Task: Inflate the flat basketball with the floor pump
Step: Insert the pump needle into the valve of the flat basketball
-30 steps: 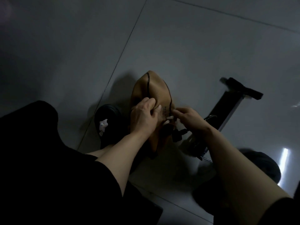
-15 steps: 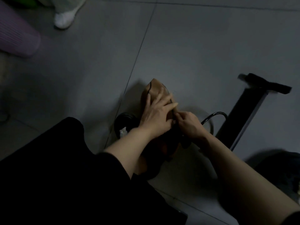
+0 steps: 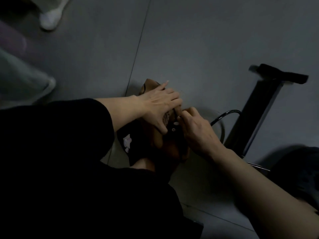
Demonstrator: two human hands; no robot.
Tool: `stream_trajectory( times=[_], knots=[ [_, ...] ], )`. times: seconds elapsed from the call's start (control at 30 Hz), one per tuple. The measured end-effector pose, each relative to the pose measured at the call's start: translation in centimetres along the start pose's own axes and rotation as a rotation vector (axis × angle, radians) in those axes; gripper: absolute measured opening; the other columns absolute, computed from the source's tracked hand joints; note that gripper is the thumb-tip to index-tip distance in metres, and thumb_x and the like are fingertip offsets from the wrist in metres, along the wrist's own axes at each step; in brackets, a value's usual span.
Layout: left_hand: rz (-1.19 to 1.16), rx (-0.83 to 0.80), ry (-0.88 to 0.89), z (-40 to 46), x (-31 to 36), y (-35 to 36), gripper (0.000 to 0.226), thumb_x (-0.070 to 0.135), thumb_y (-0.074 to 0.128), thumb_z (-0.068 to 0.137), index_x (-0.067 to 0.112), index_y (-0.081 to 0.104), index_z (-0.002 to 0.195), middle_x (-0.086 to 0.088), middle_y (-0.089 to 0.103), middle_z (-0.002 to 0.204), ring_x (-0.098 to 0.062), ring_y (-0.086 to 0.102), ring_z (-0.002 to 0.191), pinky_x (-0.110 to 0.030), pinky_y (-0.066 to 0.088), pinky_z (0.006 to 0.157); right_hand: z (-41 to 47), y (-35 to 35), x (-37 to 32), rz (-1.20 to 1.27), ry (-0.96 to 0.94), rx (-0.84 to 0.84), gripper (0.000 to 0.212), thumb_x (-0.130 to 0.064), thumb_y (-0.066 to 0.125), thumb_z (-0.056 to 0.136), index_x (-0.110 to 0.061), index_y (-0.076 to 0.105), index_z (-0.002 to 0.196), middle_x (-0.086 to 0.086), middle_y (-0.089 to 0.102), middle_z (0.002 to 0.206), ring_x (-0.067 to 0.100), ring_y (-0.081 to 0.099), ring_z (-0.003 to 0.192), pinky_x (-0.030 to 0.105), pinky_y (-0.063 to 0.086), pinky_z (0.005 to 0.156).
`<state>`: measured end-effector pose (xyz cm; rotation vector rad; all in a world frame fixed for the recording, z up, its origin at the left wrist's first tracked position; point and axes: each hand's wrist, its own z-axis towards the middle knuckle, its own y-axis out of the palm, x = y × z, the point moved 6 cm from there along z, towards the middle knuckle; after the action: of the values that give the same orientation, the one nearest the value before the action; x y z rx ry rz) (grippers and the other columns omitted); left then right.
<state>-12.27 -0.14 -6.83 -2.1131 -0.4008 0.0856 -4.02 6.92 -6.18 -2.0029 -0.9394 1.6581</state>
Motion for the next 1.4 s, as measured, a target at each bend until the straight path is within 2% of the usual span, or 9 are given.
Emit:
stream_trajectory(
  times=[0.17,0.3,0.43,0.6,0.7,0.77,1.07,1.27,1.4],
  knots=[
    [-0.016,0.090,0.011,0.4,0.3,0.2,0.078,0.066,0.065,0.050,0.013,0.040,0.102,-0.004,0.041,0.102,-0.021,0.037,0.098,-0.034,0.026,0.091,-0.3,-0.3,0.1,-0.272,0.082,0.021,0.034,-0.035,0.027,0.092,-0.012,0.045,0.109,0.006,0.036,0.098,0.019,0.041,0.075,0.028,0.032,0.050],
    [-0.037,0.178,-0.040,0.4,0.1,0.6,0.080,0.068,0.069,0.052,0.012,0.040,0.101,-0.007,0.044,0.104,-0.025,0.040,0.097,-0.038,0.030,0.087,0.0,0.1,-0.3,-0.424,0.106,-0.027,0.019,-0.028,0.036,0.092,-0.015,0.049,0.087,0.003,0.045,0.089,0.023,0.043,0.086,0.029,0.024,0.071],
    [-0.098,0.185,-0.097,0.1,-0.1,0.5,0.086,0.073,0.068,0.048,0.012,0.041,0.103,-0.007,0.044,0.107,-0.025,0.039,0.101,-0.038,0.030,0.090,0.5,1.0,0.1,-0.212,0.277,-0.194,0.033,-0.029,0.039,0.096,-0.020,0.032,0.064,-0.003,0.038,0.067,0.021,0.044,0.071,0.034,0.029,0.068],
    [-0.149,0.181,-0.093,-0.3,0.2,0.3,0.074,0.060,0.068,0.050,0.014,0.040,0.099,-0.006,0.042,0.103,-0.024,0.038,0.098,-0.037,0.029,0.089,0.2,1.4,-0.5,-0.164,0.382,-0.361,0.016,-0.016,0.036,0.102,-0.014,0.041,0.086,0.001,0.032,0.069,0.004,0.058,0.057,0.014,0.035,0.055],
    [-0.097,0.165,-0.065,-0.2,0.4,0.3,0.079,0.056,0.073,0.048,0.011,0.040,0.104,-0.008,0.043,0.109,-0.025,0.039,0.102,-0.037,0.028,0.089,0.9,0.5,-0.4,-0.238,0.228,-0.220,0.030,-0.029,0.044,0.095,-0.019,0.033,0.070,-0.002,0.033,0.068,0.019,0.041,0.068,0.028,0.025,0.069],
    [-0.072,0.165,-0.050,-0.2,0.6,0.2,0.082,0.055,0.075,0.047,0.009,0.041,0.107,-0.011,0.044,0.112,-0.027,0.040,0.105,-0.038,0.027,0.090,0.7,0.7,-0.2,-0.220,0.281,-0.204,0.040,-0.035,0.045,0.099,-0.014,0.029,0.070,0.005,0.032,0.074,0.022,0.034,0.071,0.022,0.022,0.066],
    [-0.067,0.205,-0.058,-0.5,1.0,0.0,0.077,0.048,0.076,0.052,0.008,0.044,0.110,-0.011,0.046,0.116,-0.028,0.040,0.107,-0.038,0.027,0.093,1.0,2.5,0.8,0.124,0.393,-0.144,0.027,-0.030,0.052,0.090,-0.015,0.042,0.069,0.000,0.046,0.069,0.025,0.050,0.069,0.040,0.040,0.062],
    [-0.108,0.192,-0.082,-0.2,0.2,0.3,0.075,0.050,0.076,0.053,0.010,0.042,0.108,-0.010,0.045,0.114,-0.027,0.040,0.107,-0.039,0.030,0.094,1.3,2.9,0.5,-0.042,0.318,-0.086,0.020,-0.030,0.047,0.094,-0.011,0.043,0.088,0.007,0.048,0.087,0.026,0.047,0.077,0.036,0.034,0.066],
    [-0.232,0.143,-0.119,-0.2,-1.3,0.5,0.086,0.061,0.073,0.056,0.015,0.040,0.121,-0.008,0.041,0.119,-0.026,0.036,0.113,-0.038,0.026,0.099,2.1,2.2,1.4,0.126,0.333,-0.042,0.033,-0.034,0.033,0.101,-0.011,0.049,0.084,0.006,0.052,0.080,0.026,0.052,0.076,0.035,0.032,0.065]
  ],
)
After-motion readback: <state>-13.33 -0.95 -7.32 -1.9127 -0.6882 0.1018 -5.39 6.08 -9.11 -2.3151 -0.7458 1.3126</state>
